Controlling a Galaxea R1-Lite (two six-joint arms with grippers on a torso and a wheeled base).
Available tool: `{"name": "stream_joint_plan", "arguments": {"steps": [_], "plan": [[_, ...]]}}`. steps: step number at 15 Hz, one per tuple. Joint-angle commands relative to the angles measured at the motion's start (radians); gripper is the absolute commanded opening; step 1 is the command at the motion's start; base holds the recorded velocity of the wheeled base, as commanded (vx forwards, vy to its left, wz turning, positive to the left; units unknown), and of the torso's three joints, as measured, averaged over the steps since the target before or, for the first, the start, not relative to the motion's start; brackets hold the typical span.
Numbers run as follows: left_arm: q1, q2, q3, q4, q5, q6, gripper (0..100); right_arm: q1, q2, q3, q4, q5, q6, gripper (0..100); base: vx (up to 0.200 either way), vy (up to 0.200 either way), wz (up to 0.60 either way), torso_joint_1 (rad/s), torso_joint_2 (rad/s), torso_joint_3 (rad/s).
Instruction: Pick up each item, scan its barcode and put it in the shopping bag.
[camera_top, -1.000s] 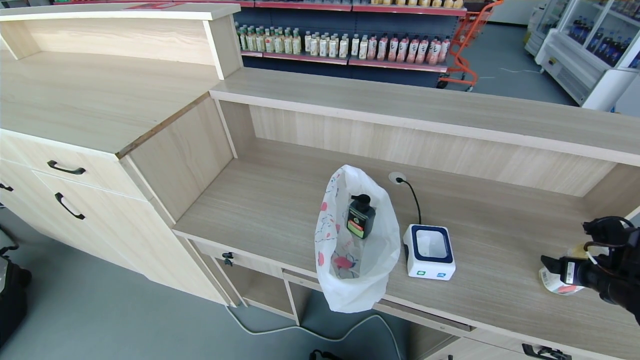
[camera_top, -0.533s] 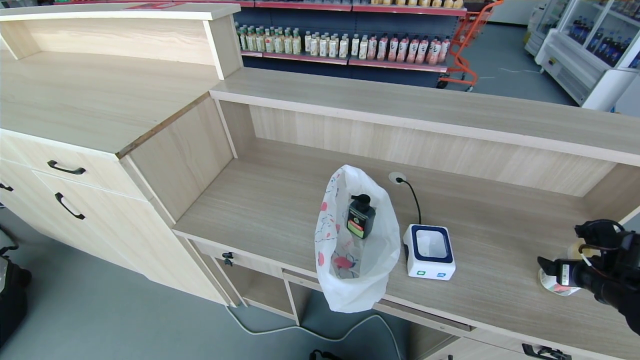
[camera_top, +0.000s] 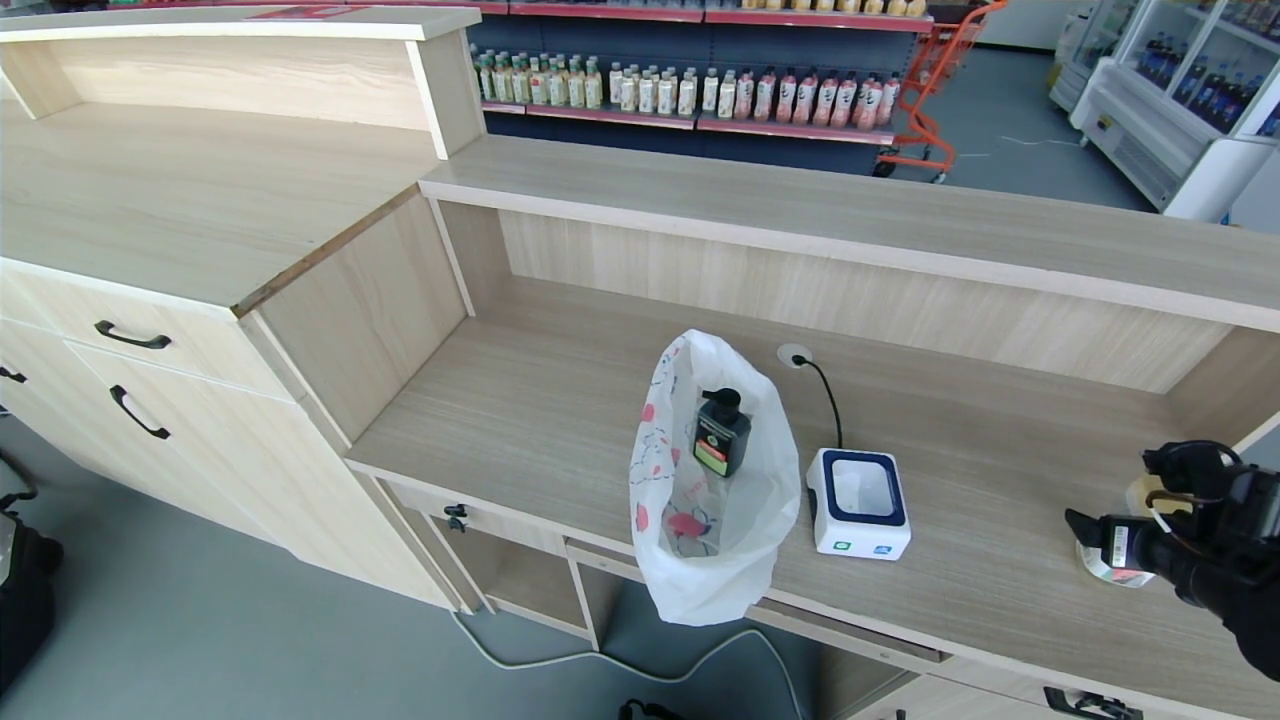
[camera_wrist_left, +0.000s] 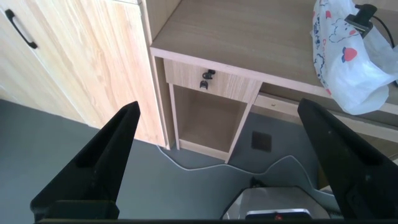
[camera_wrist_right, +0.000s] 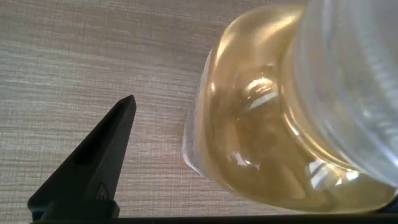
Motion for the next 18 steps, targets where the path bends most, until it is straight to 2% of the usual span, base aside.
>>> {"name": "stream_joint_plan", "arguments": {"steps": [1, 3, 4, 14, 18], "plan": [[0.000, 0.000, 0.000, 0.000, 0.000, 0.000, 100, 0.012, 0.022, 0.002, -0.015, 0.000, 0.000, 100, 0.000, 0.000, 0.00, 0.000, 0.00, 0.000], [0.000, 0.000, 0.000, 0.000, 0.002, 0.000, 100, 0.017, 0.028, 0.002, -0.024, 0.000, 0.000, 100, 0.000, 0.000, 0.00, 0.000, 0.00, 0.000], [0.000, 0.000, 0.000, 0.000, 0.000, 0.000, 100, 0.025, 0.036, 0.000, -0.046, 0.001, 0.000, 0, 0.000, 0.000, 0.00, 0.000, 0.00, 0.000], [0.000, 0.000, 0.000, 0.000, 0.000, 0.000, 100, 0.043, 0.045, 0.002, -0.127, 0.001, 0.008, 0, 0.000, 0.000, 0.00, 0.000, 0.00, 0.000], [0.000, 0.000, 0.000, 0.000, 0.000, 0.000, 100, 0.046, 0.060, -0.001, -0.193, 0.041, 0.008, 0, 0.000, 0.000, 0.00, 0.000, 0.00, 0.000]]}}
